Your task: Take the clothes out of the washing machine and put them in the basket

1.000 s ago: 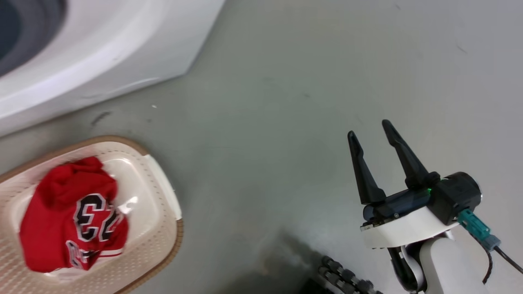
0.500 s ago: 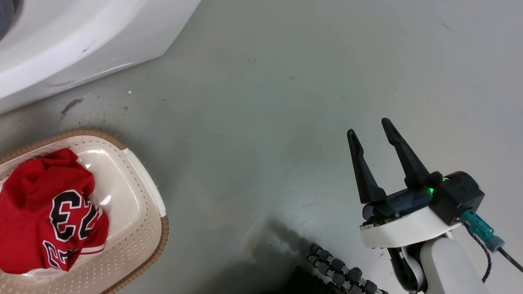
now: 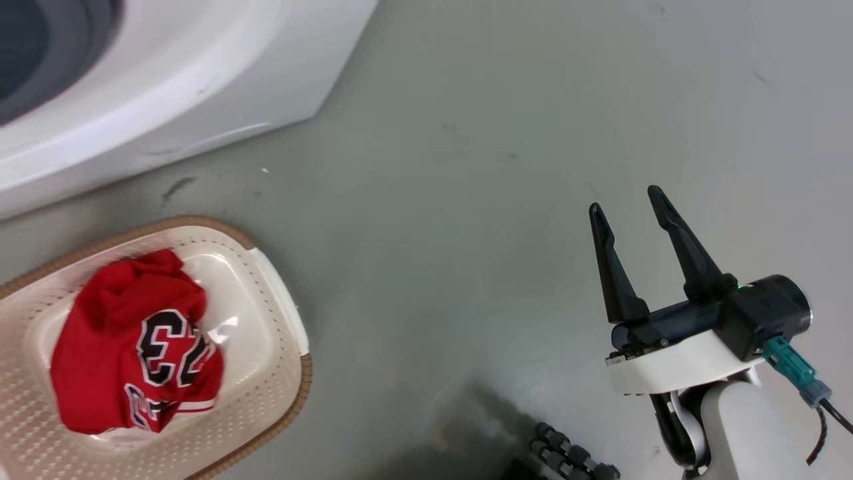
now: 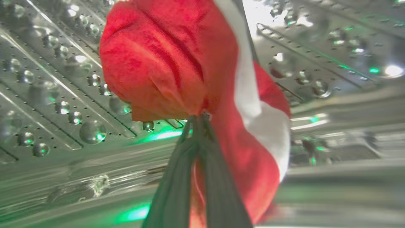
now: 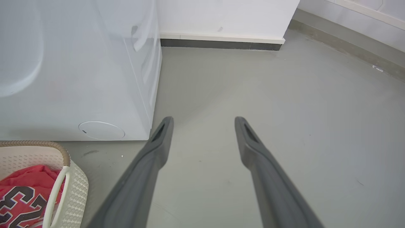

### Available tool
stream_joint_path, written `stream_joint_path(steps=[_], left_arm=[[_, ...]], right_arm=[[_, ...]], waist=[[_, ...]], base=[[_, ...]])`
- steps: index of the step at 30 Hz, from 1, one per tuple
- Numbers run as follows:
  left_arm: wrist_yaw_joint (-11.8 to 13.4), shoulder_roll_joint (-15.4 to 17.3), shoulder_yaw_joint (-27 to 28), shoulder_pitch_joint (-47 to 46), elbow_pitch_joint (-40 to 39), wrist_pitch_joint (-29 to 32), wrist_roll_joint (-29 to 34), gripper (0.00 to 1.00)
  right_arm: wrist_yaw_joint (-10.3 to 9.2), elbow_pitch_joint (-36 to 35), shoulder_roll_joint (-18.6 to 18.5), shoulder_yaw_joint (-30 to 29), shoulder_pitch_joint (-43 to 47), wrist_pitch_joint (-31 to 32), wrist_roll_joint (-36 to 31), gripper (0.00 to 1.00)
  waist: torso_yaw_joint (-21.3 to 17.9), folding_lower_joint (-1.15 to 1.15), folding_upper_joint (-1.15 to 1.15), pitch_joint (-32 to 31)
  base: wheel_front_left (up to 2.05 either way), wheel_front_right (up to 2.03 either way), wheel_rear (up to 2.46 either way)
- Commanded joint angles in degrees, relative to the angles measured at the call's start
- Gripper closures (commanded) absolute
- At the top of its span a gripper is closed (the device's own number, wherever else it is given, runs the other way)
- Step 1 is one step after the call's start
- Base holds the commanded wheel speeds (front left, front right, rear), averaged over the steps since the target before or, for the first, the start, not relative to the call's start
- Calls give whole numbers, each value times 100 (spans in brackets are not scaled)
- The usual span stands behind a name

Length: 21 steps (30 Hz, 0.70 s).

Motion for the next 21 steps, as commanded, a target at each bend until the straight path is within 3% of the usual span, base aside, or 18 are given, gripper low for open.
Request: stream_joint_path(steps=[1, 11, 17, 21], left_arm=[[-14, -84, 32, 204, 61, -220, -78, 100], [-257, -563, 21, 971, 324, -1661, -335, 100], [-424, -1017, 62, 1696, 324, -2774, -670, 100], [-487, -1126, -38, 2304, 266, -3512, -709, 100]], right_arm=[[-8, 25, 9, -56, -6, -13, -73, 0], [-8, 87, 8, -379, 148, -13, -499, 0], [-8, 126, 7, -490, 322, -13, -733, 0], [-8, 128, 9, -561, 433, -13, -698, 0]], waist=[[241, 0, 0, -312], [790, 0, 0, -1237], [1085, 0, 0, -1869], [1237, 0, 0, -2329]], base=[[0, 0, 0], [0, 0, 0], [0, 0, 0], [0, 0, 0]])
